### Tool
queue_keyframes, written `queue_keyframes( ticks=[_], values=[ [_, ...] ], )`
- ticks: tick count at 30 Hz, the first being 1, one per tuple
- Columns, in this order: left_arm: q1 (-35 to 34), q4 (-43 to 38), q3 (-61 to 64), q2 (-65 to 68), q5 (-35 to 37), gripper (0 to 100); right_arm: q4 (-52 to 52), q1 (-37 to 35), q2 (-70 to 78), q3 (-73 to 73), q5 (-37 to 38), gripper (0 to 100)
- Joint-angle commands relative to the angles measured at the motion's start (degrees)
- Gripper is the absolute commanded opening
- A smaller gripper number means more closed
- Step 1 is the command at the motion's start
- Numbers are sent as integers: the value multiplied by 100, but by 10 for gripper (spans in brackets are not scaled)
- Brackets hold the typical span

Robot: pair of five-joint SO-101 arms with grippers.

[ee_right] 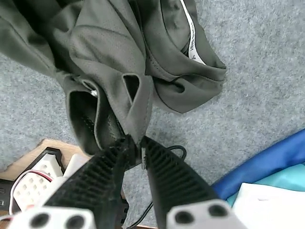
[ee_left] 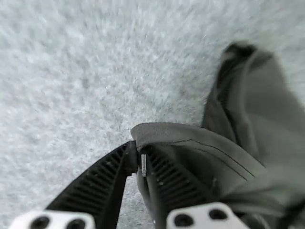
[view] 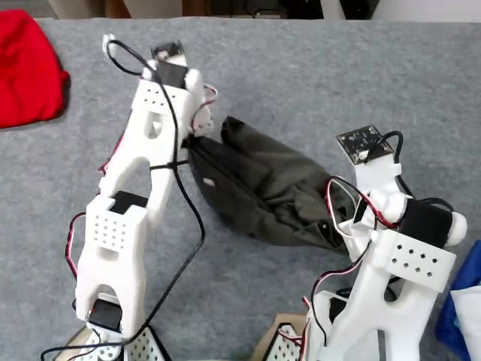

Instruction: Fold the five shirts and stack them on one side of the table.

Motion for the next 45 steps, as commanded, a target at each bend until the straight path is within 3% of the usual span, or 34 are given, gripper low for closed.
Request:
queue_keyframes(
  ticks=[1, 7, 22, 27, 36, 40, 45],
  values=[
    [-334, 176, -941, -426, -396, 19, -141, 119, -154, -110, -26, 27],
    [-1125, 176, -765, -1727, -1178, 19, -413, 40, -119, -681, -492, 27],
    [-2989, 167, 1389, -4971, -2971, 19, -1697, -347, -119, -1824, -985, 27],
    [-3411, 167, 1635, -5833, -3042, 19, -1837, -426, -119, -2651, -1345, 24],
    [-3455, 167, 1705, -7749, -3077, 19, -2259, -1130, -119, -4286, -2004, 5],
    [-3455, 167, 2259, -8295, -3191, 19, -2277, -1710, -110, -4189, -2330, 5],
    [-3455, 158, 3367, -8813, -3525, 19, -2207, -3371, -101, -2686, -2804, 9]
  ],
)
